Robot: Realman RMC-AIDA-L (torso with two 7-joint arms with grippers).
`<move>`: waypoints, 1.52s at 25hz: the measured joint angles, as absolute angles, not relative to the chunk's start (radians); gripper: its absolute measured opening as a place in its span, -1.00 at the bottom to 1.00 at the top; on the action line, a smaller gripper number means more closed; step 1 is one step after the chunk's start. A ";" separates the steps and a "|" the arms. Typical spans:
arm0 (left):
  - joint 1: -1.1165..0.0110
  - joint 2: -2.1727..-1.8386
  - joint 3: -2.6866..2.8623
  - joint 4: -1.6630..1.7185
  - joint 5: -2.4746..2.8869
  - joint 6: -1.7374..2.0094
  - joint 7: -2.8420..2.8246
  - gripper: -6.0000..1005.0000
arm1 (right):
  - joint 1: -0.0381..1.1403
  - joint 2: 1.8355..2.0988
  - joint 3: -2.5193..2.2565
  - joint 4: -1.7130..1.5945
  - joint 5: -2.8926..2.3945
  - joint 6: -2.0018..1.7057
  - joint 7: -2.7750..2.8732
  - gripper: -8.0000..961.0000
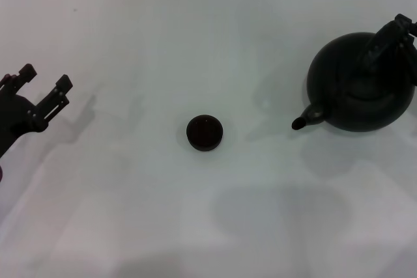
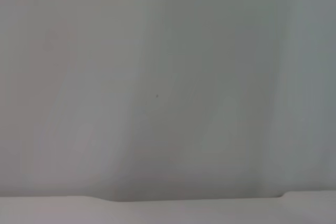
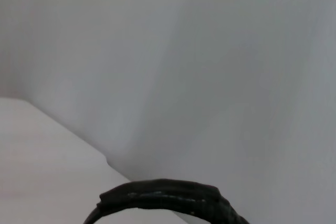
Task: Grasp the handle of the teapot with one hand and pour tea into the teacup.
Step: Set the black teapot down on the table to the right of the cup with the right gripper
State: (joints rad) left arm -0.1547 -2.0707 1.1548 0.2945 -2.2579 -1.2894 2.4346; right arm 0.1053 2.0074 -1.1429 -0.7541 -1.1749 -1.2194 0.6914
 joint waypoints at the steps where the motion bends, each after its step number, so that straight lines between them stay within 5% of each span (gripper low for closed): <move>1: -0.155 -2.071 1.154 0.294 -2.258 -1.291 2.435 0.55 | 0.106 2.008 -1.142 -0.751 -1.174 -1.214 0.681 -0.76; 38: -0.155 -2.069 1.154 0.293 -2.259 -1.287 2.435 0.54 | 0.169 2.010 -1.094 -0.619 -1.173 -1.170 0.559 -0.60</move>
